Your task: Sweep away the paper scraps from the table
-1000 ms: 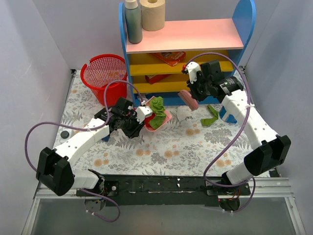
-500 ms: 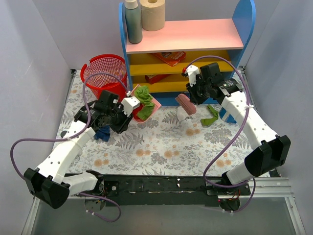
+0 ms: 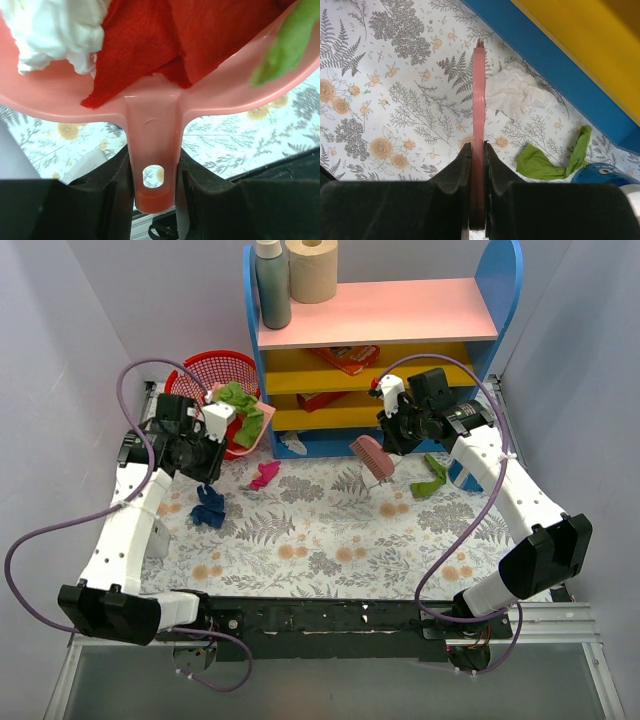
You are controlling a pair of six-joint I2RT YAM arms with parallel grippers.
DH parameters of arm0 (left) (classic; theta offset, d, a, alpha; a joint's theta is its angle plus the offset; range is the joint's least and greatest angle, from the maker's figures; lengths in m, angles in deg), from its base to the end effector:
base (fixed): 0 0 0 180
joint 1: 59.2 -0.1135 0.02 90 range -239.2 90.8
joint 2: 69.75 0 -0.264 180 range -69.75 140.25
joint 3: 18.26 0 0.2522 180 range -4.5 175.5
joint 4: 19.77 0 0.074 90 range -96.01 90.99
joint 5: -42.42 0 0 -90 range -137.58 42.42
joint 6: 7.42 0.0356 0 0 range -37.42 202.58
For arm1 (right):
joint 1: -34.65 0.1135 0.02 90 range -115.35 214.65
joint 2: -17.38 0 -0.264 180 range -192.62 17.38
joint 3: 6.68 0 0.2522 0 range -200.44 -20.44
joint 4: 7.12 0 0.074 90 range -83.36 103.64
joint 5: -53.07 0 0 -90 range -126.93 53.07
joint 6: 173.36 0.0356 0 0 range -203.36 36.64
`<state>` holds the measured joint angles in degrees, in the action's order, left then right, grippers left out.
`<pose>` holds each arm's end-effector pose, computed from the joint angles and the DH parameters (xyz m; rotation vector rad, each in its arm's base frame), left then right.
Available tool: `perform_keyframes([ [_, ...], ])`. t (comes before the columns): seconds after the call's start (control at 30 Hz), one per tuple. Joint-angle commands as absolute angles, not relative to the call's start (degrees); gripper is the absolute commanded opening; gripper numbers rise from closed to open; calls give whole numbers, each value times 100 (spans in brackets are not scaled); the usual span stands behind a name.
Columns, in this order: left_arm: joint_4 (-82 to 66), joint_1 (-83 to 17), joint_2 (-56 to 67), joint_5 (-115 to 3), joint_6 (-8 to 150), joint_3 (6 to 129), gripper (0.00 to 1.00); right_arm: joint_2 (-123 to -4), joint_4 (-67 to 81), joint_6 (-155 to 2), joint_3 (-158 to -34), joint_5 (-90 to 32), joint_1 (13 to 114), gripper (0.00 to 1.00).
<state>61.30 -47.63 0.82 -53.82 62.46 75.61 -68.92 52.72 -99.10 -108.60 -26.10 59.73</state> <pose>0.2169 -0.0483 0.3697 -0.1535 2.6045 -0.3426 0.2906 0.1434 0.3689 -0.9051 2.1634 0.3019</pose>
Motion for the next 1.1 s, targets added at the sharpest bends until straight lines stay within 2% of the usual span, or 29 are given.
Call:
perform_keyframes([
  [0.0, 6333, -5523, 381, -5548, 6439, 8319, 0, -6858, 5014, -9786, -10842, -2357, 5934, 1],
  [0.1, 6588, -6375, 855, -5952, 6719, 8794, 0, -6875, 5006, -9777, -10921, -2313, 5934, 1],
  [0.23, 6763, -7385, 1724, -6225, 7282, 10048, 0, -6884, 4935, -9847, -11061, -2383, 5934, 1],
  [0.5, 7098, -7502, 4203, -5446, 8240, 13346, 0, -6586, 4918, -9847, -10781, -2436, 5917, 1],
  [0.87, 5034, -6993, 4574, -3608, 11007, 12900, 0, -6190, 4891, -9830, -10323, -2489, 5820, 1],
  [1.07, 3523, -6825, 4363, -3536, 12955, 12541, 0, -6146, 4891, -9830, -10262, -2454, 5767, 1],
])
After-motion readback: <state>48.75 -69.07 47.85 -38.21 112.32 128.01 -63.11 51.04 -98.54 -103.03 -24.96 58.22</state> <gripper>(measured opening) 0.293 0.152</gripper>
